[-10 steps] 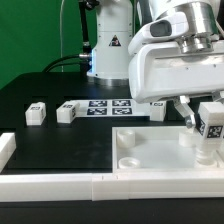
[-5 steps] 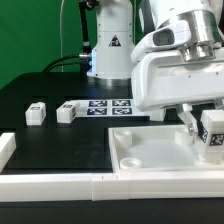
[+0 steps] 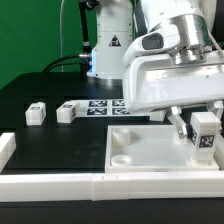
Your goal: Assemble one leg
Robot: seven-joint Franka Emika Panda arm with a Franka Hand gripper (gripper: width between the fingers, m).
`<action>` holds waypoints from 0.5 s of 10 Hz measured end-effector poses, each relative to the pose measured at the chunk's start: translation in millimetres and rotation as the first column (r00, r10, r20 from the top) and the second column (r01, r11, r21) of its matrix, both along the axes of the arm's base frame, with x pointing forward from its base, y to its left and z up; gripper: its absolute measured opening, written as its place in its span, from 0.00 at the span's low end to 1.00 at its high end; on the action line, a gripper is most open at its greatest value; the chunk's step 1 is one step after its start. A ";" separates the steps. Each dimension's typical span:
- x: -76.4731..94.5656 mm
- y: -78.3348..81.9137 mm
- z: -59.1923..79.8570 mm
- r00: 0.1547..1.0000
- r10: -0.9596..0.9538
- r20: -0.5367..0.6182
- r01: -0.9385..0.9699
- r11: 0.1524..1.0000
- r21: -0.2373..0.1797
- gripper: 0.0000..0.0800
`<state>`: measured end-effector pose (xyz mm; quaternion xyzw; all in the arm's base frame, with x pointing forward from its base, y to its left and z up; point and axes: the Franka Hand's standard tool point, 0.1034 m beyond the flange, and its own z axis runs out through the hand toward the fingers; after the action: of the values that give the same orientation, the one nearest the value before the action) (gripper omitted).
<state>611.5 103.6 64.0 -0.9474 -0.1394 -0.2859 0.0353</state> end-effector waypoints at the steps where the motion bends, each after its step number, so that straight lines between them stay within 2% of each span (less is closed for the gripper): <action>1: -0.1 0.0 -0.1 1.000 0.000 0.000 0.000 1.000 0.000 0.59; 2: -0.2 0.0 -0.4 1.000 0.000 -0.001 0.000 1.000 0.000 0.76; 5: -0.4 0.0 -0.8 1.000 0.000 -0.002 0.000 1.000 0.000 0.81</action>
Offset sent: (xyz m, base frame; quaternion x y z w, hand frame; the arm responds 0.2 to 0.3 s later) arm 0.0000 0.0000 0.0000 0.0000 0.0000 0.0000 1.0000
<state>611.1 103.5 63.2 -0.9477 -0.1395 -0.2850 0.0354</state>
